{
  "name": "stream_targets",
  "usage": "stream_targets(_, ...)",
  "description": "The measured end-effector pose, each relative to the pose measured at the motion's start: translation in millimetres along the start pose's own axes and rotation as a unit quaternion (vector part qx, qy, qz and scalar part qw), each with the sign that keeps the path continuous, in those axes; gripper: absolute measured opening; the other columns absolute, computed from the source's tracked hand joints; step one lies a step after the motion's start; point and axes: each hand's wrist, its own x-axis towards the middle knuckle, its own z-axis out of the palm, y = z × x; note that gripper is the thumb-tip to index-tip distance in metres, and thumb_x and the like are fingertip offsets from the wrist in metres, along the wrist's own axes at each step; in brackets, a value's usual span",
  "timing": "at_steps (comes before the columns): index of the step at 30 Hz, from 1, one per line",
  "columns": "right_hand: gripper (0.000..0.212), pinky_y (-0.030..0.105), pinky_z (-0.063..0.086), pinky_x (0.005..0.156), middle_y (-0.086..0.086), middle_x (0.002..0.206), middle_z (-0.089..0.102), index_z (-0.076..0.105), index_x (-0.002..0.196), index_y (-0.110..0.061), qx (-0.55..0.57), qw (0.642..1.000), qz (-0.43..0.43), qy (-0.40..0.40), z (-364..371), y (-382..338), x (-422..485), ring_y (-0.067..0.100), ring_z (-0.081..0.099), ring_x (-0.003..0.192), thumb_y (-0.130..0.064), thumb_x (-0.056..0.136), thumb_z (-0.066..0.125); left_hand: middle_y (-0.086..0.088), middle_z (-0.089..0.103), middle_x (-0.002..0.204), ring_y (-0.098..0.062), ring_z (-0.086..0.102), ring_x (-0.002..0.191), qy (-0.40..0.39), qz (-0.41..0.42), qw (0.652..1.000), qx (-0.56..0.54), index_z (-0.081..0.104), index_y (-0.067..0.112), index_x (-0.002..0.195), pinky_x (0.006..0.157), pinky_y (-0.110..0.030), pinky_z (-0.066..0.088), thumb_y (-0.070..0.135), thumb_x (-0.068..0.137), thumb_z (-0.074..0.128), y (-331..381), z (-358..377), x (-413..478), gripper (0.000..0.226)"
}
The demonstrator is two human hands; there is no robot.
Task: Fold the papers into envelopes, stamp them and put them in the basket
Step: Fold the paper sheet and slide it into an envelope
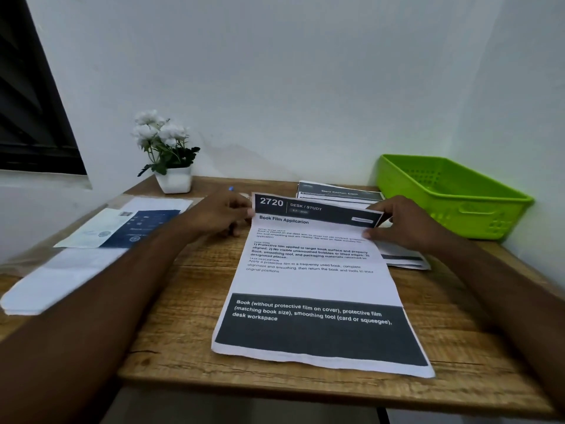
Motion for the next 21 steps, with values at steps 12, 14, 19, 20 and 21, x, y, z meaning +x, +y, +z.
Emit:
stream_targets(12,0.054,0.008,0.044,0.069,-0.006,0.1,0.071,0.076,0.095,-0.032,-0.051,0.989,-0.077,-0.114,-9,-9,-6,0.012,0.062,0.087,0.017,0.079,0.059,-0.008,0.069,0.076,-0.005,0.054,0.06,0.001,0.028,0.999,0.031,0.076,0.015,0.087,0.053,-0.011,0.039,0.041,0.081,0.069,8,5,-6,0.028)
stream_targets(14,0.052,0.023,0.05,0.076,-0.007,0.1,0.07,0.077,0.097,-0.033,-0.055,0.988,-0.09,-0.111,-7,-11,-9,0.017,0.063,0.09,0.011,0.08,0.055,0.003,0.07,0.091,0.0,0.056,0.07,-0.009,0.045,0.993,0.105,0.075,0.022,0.093,0.057,-0.006,0.036,0.042,0.074,0.076,8,6,-3,0.028)
stream_targets(19,0.024,0.028,0.049,0.079,-0.014,0.103,0.065,0.072,0.105,-0.035,-0.055,0.99,-0.008,-0.126,-6,-23,-9,0.008,0.062,0.09,-0.04,0.082,0.073,0.011,0.062,0.109,0.005,0.05,0.078,-0.046,0.063,0.978,0.193,0.068,0.026,0.108,0.06,-0.012,0.033,0.045,0.065,0.081,9,9,-1,0.049)
stream_targets(20,0.039,0.026,0.049,0.082,-0.016,0.103,0.064,0.071,0.109,-0.034,-0.063,0.99,0.01,-0.128,-5,-24,-10,0.006,0.061,0.091,-0.051,0.073,0.074,0.01,0.061,0.109,0.004,0.05,0.078,-0.046,0.062,0.979,0.189,0.068,0.025,0.107,0.06,-0.013,0.033,0.045,0.064,0.082,9,9,-1,0.05)
stream_targets(21,0.049,0.024,0.049,0.084,-0.019,0.104,0.061,0.069,0.111,-0.034,-0.067,0.989,0.02,-0.129,-3,-26,-10,0.005,0.06,0.093,-0.055,0.068,0.074,0.009,0.06,0.108,0.004,0.05,0.078,-0.045,0.059,0.98,0.187,0.068,0.024,0.106,0.059,-0.013,0.033,0.044,0.063,0.083,9,9,0,0.05)
